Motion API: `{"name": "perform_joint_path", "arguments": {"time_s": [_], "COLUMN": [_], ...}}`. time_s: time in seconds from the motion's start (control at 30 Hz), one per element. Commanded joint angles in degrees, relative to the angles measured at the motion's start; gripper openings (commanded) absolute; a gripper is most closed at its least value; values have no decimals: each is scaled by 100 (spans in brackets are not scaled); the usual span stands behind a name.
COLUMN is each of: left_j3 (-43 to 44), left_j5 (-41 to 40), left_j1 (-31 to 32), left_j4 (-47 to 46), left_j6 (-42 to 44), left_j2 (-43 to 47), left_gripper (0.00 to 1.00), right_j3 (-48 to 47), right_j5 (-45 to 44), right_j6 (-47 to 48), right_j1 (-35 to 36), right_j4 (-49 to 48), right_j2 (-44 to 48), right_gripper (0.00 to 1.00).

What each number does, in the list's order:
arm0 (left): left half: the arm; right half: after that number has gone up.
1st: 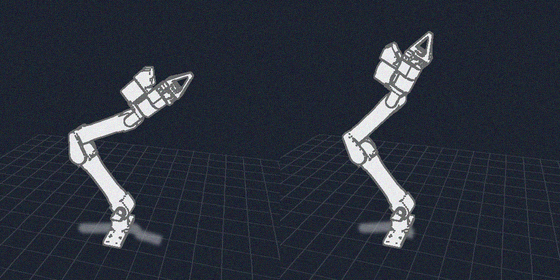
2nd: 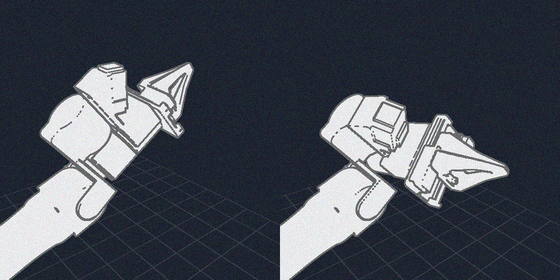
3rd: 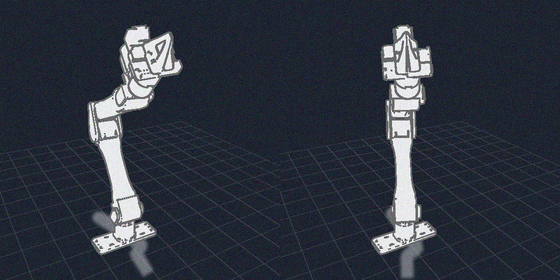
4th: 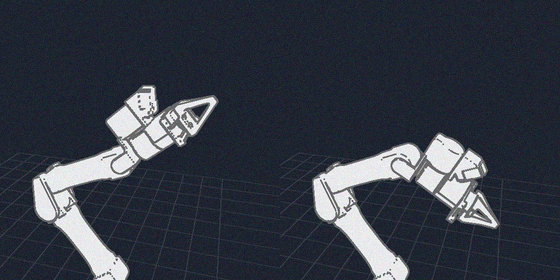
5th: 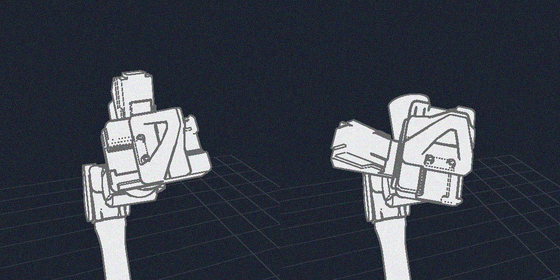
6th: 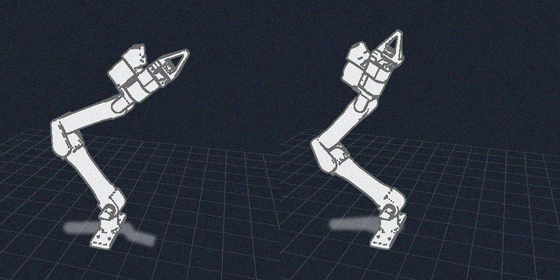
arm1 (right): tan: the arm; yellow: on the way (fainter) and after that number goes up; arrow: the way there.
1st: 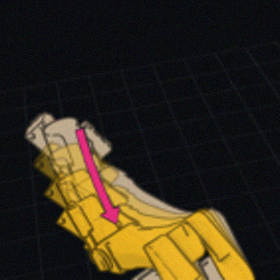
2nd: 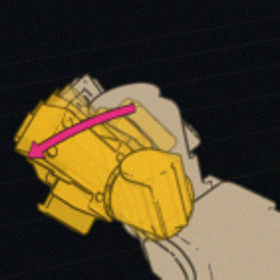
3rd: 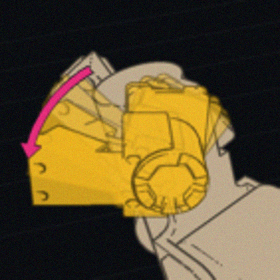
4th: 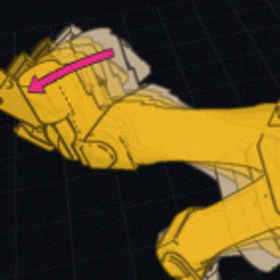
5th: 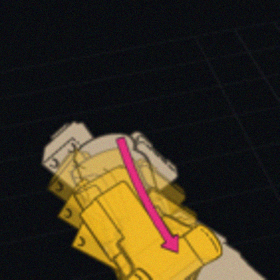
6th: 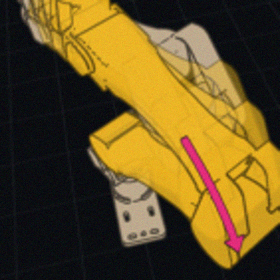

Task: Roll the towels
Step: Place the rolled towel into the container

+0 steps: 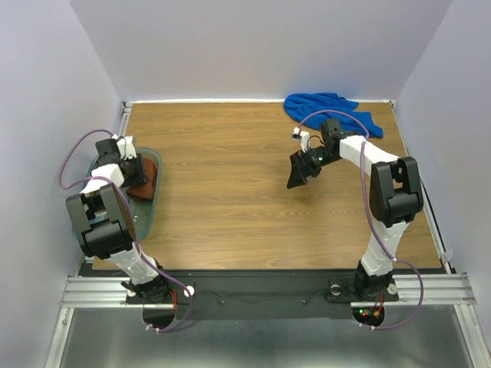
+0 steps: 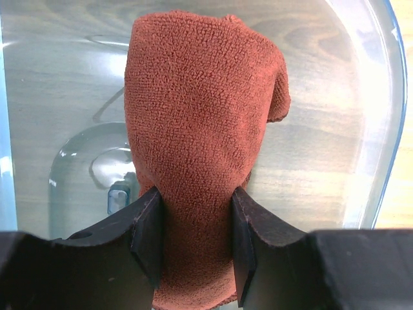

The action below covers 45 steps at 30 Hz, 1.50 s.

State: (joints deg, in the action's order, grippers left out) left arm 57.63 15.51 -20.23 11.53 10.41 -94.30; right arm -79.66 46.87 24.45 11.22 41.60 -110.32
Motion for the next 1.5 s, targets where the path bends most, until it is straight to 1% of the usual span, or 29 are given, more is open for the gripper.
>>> {"name": "perform_joint_path", "arguments": {"time_s": [0.0,0.03,0.2,0.23,0.3,0.37,0.47,0.5,0.7,0.73,0.97,1.0,1.03,1.07,1.13,1.47], "left_j3": [-85,-85,-32,-6,38,56,100,100,214,214,319,346,372,398,460,934], "left_j5": [-126,-153,-276,-276,-320,-329,-355,-373,-364,-382,-443,-461,-478,-478,-505,-426], "left_j1": [63,63,72,80,80,80,80,80,80,80,72,72,63,63,54,63], "left_j4": [69,77,218,236,297,332,403,411,587,605,737,754,763,772,816,1245], "left_j6": [-101,-66,83,101,119,154,180,180,285,312,417,426,426,435,444,602], "left_j2": [-220,-229,-229,-229,-220,-185,-115,-97,35,52,114,131,175,193,263,693], "left_gripper": [14,21,31,34,38,44,46,51,59,63,67,69,76,77,89,90], "right_j3": [47,47,12,3,3,12,38,47,99,100,82,82,82,82,82,-6], "right_j5": [-20,-12,-20,-20,-11,-29,-29,-29,-12,-11,50,59,59,68,76,111], "right_j6": [95,95,87,87,86,87,95,113,148,157,166,157,157,157,148,87], "right_j1": [-32,-24,-33,-24,-24,-33,-33,-33,-24,-32,-24,-32,-33,-24,-33,-24], "right_j4": [-3,-3,-3,5,-3,-3,-3,-3,-3,-3,-12,-12,-12,-12,-12,-12], "right_j2": [2,2,2,19,37,72,107,107,142,143,143,143,143,143,151,222], "right_gripper": [100,100,100,100,100,100,100,100,100,100,100,100,100,100,100,100]}}
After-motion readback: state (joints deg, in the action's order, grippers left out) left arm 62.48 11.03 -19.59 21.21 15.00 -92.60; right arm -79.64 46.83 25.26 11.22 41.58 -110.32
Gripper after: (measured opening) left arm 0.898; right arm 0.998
